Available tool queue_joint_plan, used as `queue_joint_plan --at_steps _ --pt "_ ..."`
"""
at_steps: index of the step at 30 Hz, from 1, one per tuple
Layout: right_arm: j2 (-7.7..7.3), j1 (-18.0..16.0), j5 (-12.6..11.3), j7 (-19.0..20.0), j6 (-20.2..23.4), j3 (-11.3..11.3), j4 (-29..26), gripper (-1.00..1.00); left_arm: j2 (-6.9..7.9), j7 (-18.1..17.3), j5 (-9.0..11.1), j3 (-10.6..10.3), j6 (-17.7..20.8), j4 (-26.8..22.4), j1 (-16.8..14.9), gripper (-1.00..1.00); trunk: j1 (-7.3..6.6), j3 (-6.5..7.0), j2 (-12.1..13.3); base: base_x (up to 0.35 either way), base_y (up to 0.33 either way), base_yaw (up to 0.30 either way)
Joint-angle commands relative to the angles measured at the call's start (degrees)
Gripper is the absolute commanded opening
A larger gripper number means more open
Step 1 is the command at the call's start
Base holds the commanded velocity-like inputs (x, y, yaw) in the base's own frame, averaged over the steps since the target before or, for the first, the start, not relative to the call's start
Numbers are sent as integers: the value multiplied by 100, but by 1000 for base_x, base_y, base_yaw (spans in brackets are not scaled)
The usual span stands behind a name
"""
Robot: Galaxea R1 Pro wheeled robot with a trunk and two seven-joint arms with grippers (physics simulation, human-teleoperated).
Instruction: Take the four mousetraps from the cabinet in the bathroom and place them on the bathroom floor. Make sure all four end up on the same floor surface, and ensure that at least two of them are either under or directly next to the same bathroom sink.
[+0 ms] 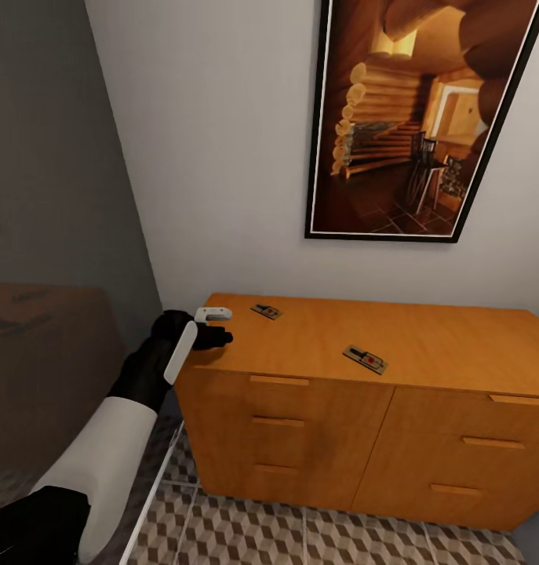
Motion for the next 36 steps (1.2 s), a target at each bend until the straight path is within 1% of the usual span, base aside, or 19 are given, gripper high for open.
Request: queue_joint_plan --at_steps 1,9,19,36 --pt "2 -4 48 -30 -13 -13 7 -100 3 58 66 -7 18 -22 -4 100 0 -6 -3 0 0 0" --pt "2 -4 49 -30 -11 -13 5 -100 54 58 84 -7 18 -65 -4 100 0 -6 -3 0 0 0" --pt "2 -4 48 -30 -10 -13 5 -100 58 58 74 -22 11 -70 -4 100 0 -6 -3 0 66 0" --pt "2 -4 48 -30 -11 -13 5 -100 58 66 51 -37 -1 -70 -4 100 0 -6 -3 0 5 0"
